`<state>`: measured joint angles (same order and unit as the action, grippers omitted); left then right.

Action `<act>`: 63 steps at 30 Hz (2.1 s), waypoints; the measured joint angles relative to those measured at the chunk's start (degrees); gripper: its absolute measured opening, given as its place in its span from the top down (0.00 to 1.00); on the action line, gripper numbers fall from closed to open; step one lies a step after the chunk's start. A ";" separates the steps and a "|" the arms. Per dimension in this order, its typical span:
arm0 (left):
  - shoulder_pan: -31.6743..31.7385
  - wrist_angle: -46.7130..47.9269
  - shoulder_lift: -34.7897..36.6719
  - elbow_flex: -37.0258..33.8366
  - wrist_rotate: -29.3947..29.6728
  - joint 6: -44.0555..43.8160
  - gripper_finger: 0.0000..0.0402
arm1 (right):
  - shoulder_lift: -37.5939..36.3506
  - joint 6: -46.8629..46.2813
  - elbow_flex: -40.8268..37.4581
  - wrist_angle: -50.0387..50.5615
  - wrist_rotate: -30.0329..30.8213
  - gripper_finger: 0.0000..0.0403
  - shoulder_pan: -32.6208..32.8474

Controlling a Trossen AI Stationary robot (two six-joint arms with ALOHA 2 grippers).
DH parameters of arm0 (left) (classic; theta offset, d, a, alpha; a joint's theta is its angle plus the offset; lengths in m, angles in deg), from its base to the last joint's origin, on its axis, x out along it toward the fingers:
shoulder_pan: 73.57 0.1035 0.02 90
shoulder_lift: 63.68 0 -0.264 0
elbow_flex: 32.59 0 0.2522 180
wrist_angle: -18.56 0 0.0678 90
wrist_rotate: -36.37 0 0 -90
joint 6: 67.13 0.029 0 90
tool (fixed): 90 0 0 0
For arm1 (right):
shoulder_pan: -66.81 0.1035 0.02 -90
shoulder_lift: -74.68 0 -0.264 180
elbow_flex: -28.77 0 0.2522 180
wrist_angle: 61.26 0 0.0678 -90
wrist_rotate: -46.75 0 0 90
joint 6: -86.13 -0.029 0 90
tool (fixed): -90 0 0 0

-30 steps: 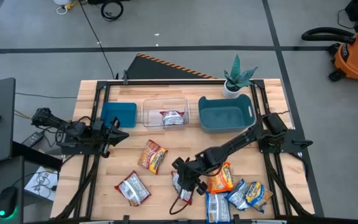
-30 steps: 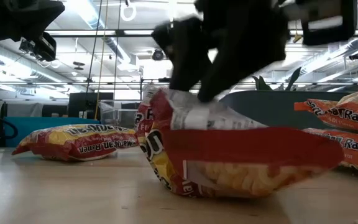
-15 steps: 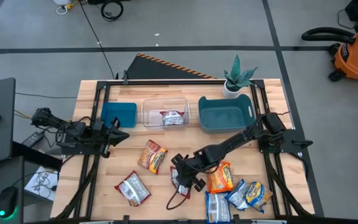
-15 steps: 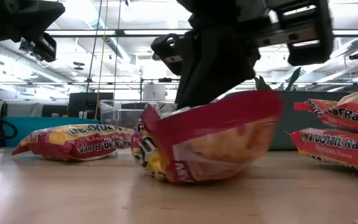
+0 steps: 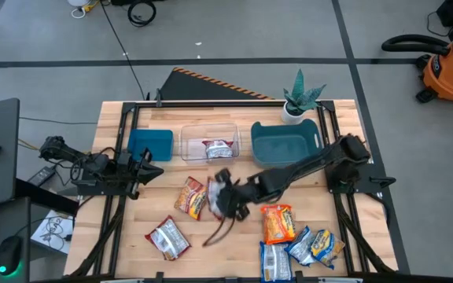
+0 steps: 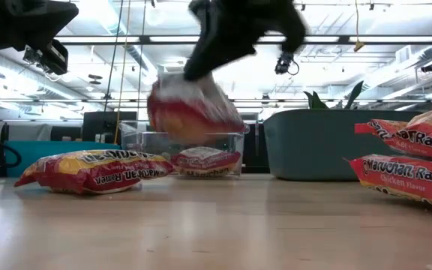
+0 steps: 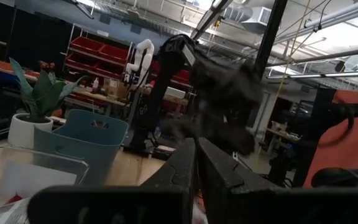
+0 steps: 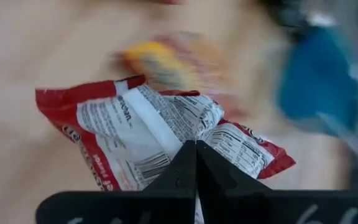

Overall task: Sort Maruchan noodles
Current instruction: Put the red noodle pack into the transparent bin

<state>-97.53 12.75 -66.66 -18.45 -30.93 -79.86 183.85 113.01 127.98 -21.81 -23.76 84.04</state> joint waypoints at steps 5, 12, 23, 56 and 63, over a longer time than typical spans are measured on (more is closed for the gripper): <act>0.00 0.02 0.00 0.00 0.00 -0.01 0.94 | -6.18 0.02 0.00 -2.30 3.83 0.99 -5.15; -0.02 0.02 0.00 0.01 0.00 -0.02 0.94 | -9.14 -5.38 0.04 -3.22 -2.74 0.99 -18.65; 0.00 0.28 -0.01 0.01 -0.02 -0.01 0.94 | -5.05 -12.38 -0.04 -2.08 -14.82 0.97 -30.60; -0.01 0.13 -0.13 -0.01 0.14 -0.02 0.94 | -5.43 -9.12 4.66 6.16 -19.10 0.81 -20.79; -0.01 0.14 -0.13 0.00 0.13 -0.02 0.94 | -5.40 -8.82 5.21 6.07 -19.12 0.81 -15.67</act>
<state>-97.55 12.89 -66.79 -18.45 -30.80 -79.88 178.44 104.20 133.20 -15.74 -42.88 68.37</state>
